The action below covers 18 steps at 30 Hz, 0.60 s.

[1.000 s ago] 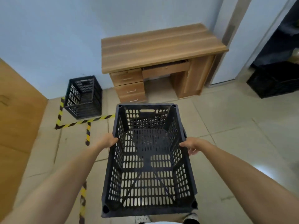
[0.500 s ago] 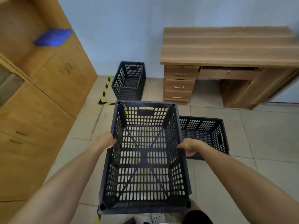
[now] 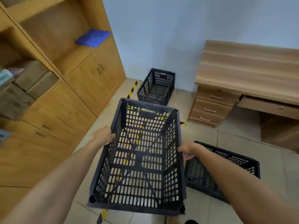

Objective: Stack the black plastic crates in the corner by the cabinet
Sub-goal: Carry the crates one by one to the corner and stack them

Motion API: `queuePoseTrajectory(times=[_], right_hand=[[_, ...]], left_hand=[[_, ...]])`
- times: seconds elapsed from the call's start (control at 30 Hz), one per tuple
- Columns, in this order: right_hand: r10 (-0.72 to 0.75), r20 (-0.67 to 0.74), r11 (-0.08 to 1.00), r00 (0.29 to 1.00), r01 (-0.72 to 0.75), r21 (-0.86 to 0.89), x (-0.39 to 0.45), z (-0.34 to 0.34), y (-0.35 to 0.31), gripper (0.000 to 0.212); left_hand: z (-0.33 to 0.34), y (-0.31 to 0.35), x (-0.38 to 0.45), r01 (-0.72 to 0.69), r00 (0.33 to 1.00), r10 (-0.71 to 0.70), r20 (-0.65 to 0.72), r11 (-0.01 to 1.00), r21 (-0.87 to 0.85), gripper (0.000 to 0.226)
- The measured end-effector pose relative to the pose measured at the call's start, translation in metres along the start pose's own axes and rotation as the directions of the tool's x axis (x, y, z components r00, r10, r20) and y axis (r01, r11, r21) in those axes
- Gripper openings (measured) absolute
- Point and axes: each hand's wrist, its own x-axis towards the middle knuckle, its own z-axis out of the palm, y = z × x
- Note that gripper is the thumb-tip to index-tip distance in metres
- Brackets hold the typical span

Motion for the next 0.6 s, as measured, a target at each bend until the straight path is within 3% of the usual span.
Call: queuePoseTrajectory(times=[0.27, 0.43, 0.53, 0.6], right_hand=[[-0.021, -0.082, 1.000, 0.996, 0.019, -0.015, 0.033, -0.042, -0.103, 0.035], [0.013, -0.103, 1.000, 0.995, -0.016, -0.027, 0.075, -0.052, -0.171, 0.016], [0.043, -0.106, 0.999, 0.993, -0.042, 0.013, 0.090, -0.059, -0.222, 0.023], [0.038, -0.102, 0.999, 0.994, -0.036, 0.027, 0.096, -0.066, -0.258, 0.014]], left_hand=[[-0.049, -0.018, 0.085, 0.012, 1.000, -0.012, -0.022, 1.000, -0.010, 0.031], [-0.079, -0.041, 0.161, -0.032, 0.999, 0.031, 0.010, 0.998, 0.057, 0.029], [-0.106, -0.056, 0.215, -0.076, 0.997, 0.074, 0.025, 0.993, 0.093, 0.028], [-0.129, -0.066, 0.251, -0.108, 0.994, 0.106, 0.024, 0.986, 0.126, 0.025]])
